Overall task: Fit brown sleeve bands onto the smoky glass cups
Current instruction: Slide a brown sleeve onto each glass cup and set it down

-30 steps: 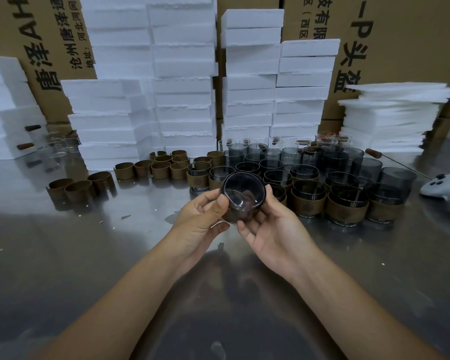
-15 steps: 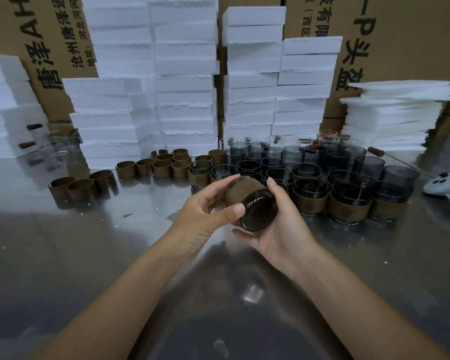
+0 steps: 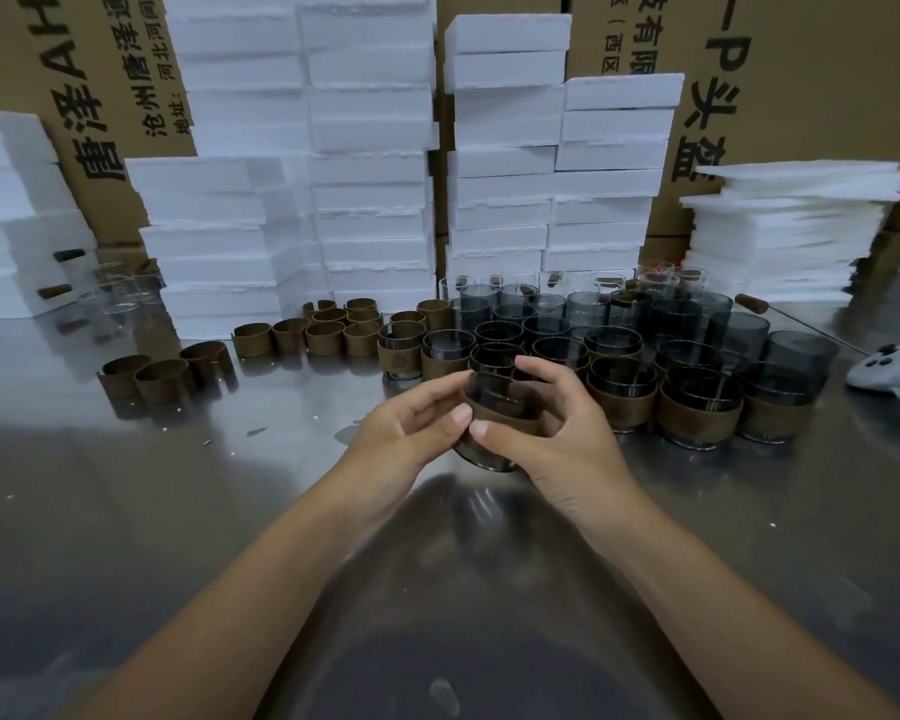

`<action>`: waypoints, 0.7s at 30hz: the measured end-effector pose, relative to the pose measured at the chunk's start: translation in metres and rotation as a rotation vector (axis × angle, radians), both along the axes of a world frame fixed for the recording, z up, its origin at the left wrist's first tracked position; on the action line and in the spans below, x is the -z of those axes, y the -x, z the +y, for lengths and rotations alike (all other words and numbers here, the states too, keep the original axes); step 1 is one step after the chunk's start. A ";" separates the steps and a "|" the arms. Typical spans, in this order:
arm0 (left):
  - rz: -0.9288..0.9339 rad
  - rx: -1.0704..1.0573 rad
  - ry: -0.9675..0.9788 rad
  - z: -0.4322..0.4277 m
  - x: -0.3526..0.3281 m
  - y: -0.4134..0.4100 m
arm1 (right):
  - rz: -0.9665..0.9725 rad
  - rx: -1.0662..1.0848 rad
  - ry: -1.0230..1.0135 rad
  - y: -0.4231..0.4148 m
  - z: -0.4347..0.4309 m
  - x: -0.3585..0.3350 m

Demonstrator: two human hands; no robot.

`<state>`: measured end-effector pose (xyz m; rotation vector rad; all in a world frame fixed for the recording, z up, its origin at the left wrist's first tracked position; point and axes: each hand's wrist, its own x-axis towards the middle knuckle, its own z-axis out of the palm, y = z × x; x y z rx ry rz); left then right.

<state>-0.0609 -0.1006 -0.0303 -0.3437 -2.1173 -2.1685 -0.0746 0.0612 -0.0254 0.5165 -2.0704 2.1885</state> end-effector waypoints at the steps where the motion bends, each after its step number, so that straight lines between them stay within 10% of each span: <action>1: -0.020 0.012 0.021 0.000 0.001 0.001 | 0.009 0.025 -0.054 0.000 0.001 0.000; 9: -0.047 -0.104 0.040 -0.002 0.002 0.007 | 0.118 0.276 -0.525 0.003 0.011 0.000; 21: -0.061 -0.177 0.084 -0.004 0.004 0.008 | 0.040 0.543 -0.612 0.021 0.027 0.008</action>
